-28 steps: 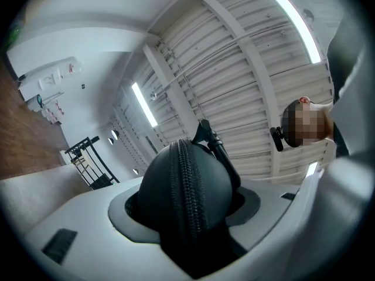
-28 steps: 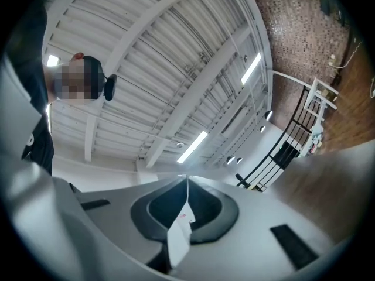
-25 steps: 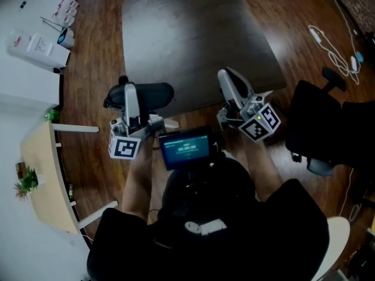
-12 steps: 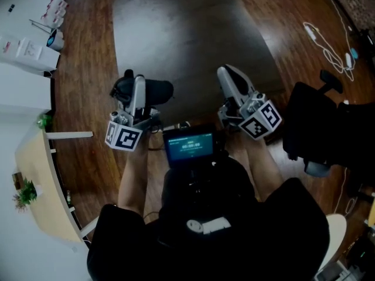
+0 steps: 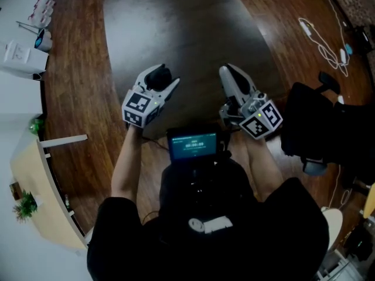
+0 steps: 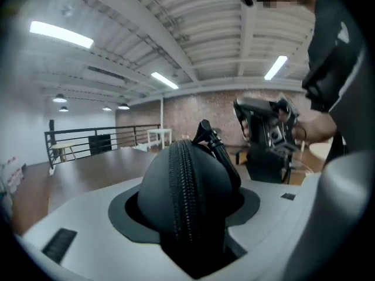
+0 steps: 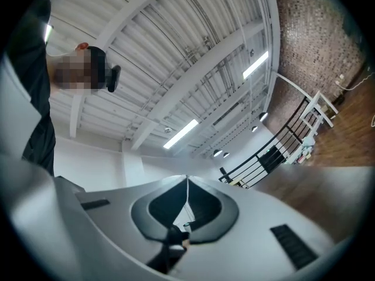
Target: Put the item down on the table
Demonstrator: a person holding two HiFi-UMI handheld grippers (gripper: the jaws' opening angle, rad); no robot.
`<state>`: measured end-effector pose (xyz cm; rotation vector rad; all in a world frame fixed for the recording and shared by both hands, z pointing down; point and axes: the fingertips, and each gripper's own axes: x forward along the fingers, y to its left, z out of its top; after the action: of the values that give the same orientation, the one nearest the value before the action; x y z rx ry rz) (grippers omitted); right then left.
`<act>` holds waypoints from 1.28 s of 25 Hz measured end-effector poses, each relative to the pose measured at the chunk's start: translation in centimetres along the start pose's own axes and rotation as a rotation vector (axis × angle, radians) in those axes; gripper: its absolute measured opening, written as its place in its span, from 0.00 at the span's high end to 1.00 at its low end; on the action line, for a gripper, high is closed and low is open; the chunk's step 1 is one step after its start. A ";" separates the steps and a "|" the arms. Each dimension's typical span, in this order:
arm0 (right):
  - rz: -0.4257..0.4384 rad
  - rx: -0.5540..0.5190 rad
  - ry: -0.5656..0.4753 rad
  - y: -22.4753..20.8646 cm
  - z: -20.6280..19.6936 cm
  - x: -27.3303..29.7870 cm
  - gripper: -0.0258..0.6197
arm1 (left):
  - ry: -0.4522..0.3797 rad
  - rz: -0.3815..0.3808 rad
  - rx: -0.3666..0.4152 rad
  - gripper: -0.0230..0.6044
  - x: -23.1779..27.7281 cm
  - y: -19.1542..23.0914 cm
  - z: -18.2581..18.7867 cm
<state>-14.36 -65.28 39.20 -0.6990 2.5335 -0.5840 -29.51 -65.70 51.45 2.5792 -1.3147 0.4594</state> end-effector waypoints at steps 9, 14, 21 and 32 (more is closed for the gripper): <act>-0.064 -0.025 -0.004 -1.6 0.0 1.0 0.95 | 0.718 -0.248 0.430 0.55 7.0 -1.6 -13.4; -0.103 -0.036 -0.003 -2.1 -0.3 0.7 0.95 | 0.858 -0.308 0.531 0.55 9.0 -1.9 -17.1; -0.143 -0.044 0.012 -2.2 -0.7 0.0 0.95 | 0.964 -0.336 0.563 0.54 9.6 -1.6 -20.0; -0.152 -0.036 0.000 -2.5 -0.6 -0.3 0.95 | 0.908 -0.366 0.411 0.43 8.4 -1.8 -19.3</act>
<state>-13.53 -66.91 41.00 -0.9105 2.5118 -0.5897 -26.88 -64.71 72.33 2.2701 -0.4511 1.6834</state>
